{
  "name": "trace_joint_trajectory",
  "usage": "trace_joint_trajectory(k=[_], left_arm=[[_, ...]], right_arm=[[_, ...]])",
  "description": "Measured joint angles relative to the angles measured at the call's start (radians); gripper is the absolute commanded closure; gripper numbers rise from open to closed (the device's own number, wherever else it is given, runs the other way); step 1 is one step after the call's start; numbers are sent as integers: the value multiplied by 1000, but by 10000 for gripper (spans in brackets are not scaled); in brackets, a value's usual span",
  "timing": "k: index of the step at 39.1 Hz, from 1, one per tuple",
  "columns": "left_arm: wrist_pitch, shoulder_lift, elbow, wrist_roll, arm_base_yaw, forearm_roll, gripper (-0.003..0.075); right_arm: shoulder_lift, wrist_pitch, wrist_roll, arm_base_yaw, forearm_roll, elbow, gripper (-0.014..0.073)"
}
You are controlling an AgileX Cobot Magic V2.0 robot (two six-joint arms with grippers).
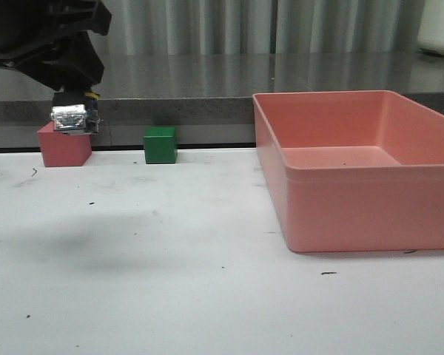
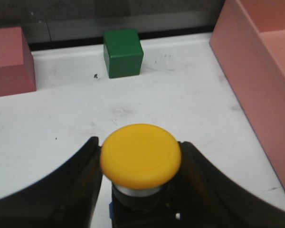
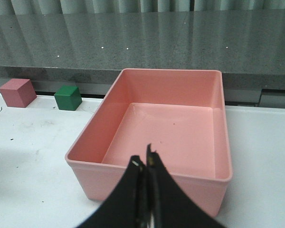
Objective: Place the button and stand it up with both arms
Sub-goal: 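Lift the button with the left gripper and turn it cap-up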
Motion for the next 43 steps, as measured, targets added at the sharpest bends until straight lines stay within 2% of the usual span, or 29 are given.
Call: trace_joint_trajectory(k=[8, 17, 25, 29, 43], left_arm=[[-265, -108, 192, 11, 0, 4, 514], [-516, -152, 355, 121, 0, 4, 510], [-813, -154, 490, 214, 0, -13, 510], [-885, -152, 526, 235, 0, -61, 510], [-941, -57, 537, 246, 0, -98, 510]], right_arm=[[0, 0, 0, 0, 0, 0, 662], [0, 0, 0, 0, 0, 0, 662], [0, 0, 0, 0, 0, 0, 662], [0, 0, 0, 0, 0, 0, 662], [0, 0, 0, 0, 0, 0, 662]])
